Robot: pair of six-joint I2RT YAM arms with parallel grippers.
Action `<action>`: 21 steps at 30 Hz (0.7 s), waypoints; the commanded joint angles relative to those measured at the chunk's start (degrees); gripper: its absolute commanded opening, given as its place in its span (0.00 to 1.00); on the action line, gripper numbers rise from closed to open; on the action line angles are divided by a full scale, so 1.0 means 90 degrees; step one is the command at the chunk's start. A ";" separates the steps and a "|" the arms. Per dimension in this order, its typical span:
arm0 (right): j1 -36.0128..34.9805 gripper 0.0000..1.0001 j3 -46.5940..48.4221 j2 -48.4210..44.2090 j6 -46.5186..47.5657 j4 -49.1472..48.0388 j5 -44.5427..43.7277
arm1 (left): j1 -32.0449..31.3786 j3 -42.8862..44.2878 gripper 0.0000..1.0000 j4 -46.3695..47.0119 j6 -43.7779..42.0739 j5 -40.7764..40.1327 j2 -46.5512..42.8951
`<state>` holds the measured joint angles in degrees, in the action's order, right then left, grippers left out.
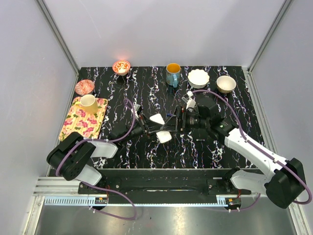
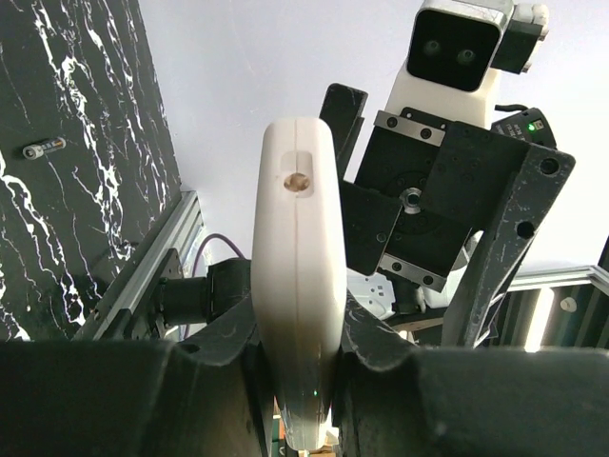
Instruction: Load the batteries into the remote control
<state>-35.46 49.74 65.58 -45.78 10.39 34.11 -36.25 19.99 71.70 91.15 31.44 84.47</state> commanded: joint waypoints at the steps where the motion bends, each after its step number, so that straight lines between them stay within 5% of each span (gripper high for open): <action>1: 0.0044 0.85 -0.0184 0.0008 -0.0255 -0.0813 0.0644 | 0.0034 0.0328 0.00 0.2482 0.0018 0.0091 -0.0176; 21: 0.0054 0.60 -0.0663 0.0008 -0.0450 -0.0930 0.1171 | 0.0053 0.0416 0.00 0.2463 -0.0060 0.0022 -0.0157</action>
<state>-35.38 44.07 66.59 -49.01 5.04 42.46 -36.10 21.76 71.72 91.09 31.53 84.47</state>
